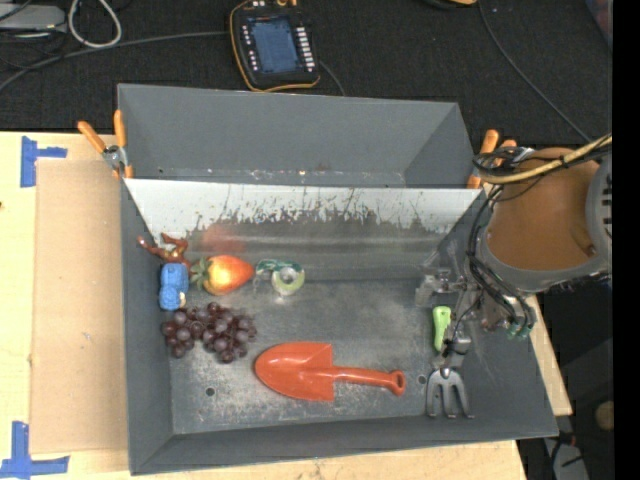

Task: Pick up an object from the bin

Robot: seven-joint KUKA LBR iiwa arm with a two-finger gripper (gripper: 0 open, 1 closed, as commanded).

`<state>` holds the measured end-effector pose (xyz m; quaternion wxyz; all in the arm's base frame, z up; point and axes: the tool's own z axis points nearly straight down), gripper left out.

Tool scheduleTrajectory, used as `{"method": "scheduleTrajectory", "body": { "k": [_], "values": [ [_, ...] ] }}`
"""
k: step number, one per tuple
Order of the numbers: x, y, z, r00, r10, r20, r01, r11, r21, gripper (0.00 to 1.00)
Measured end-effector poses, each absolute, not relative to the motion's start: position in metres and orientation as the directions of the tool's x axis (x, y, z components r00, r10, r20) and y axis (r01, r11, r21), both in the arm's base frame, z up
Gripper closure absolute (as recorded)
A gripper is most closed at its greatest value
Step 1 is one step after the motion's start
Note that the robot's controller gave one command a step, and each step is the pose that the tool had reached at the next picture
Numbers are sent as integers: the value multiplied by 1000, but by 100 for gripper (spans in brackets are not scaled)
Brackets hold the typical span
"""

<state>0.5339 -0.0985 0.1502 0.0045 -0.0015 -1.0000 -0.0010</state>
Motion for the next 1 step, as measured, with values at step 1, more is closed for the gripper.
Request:
{"method": "scheduleTrajectory", "body": {
  "k": [1],
  "values": [
    [536, -98, 154, -1000, -2, 2, -2, 1000, 1, 0]
  ]
}}
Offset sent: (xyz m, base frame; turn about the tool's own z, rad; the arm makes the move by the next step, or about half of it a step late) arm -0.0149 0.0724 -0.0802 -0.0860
